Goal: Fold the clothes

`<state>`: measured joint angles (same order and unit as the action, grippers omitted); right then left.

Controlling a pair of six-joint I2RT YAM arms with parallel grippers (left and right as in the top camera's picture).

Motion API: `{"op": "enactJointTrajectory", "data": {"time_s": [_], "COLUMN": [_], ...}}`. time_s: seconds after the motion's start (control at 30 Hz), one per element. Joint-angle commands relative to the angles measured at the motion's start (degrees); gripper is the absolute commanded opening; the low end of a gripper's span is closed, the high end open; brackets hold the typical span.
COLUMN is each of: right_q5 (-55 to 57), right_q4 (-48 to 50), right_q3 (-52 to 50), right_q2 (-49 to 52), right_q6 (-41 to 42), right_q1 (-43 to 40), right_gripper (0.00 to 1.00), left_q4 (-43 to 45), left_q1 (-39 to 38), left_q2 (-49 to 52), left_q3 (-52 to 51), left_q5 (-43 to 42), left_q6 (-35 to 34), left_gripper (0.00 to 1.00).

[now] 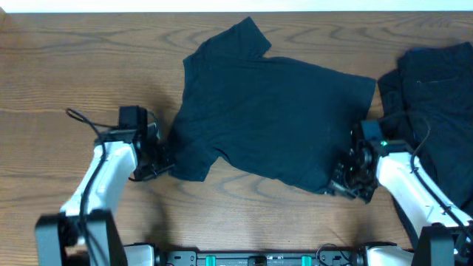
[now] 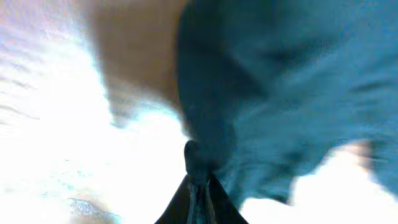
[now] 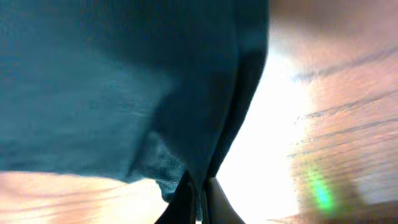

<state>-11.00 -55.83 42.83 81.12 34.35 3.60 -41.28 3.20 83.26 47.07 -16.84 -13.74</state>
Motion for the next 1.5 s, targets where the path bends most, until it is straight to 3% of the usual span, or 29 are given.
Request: {"op": "enactJointTrajectory", "data": {"time_s": [0.0, 0.27, 0.4, 1.0, 1.2, 1.47], "right_q5": [0.52, 0.46, 0.22, 0.04, 0.02, 0.04], "right_q4": [-2.14, -4.22, -4.24, -11.32, -13.44, -14.75], "right_q3": [4.61, 6.67, 6.67, 12.37, 15.02, 15.04], "right_q2": [0.09, 0.09, 0.09, 0.09, 0.09, 0.09], "right_q6": [-3.85, -7.5, -8.83, -13.68, -13.64, -13.66], "right_q1": [-2.36, -8.17, -9.33, -13.84, -14.58, -14.58], "right_gripper": [0.01, 0.01, 0.01, 0.01, 0.01, 0.01], "left_q4": [-1.4, -0.74, 2.34, 0.13, -6.4, -9.4], "left_q1": [-0.13, -0.2, -0.2, -1.57, -1.57, -1.57], "left_q2": [-5.29, -14.51, -17.27, -16.61, -16.63, -16.85], "left_q3": [3.39, 8.55, 9.16, 9.11, 9.11, 9.46], "left_q5": [-2.05, -2.43, -7.15, -6.43, 1.36, 5.18], "left_q6": [-1.18, -2.97, -2.91, -1.36, -1.38, -1.36], "left_gripper": [0.06, 0.06, 0.06, 0.06, 0.06, 0.06]}}
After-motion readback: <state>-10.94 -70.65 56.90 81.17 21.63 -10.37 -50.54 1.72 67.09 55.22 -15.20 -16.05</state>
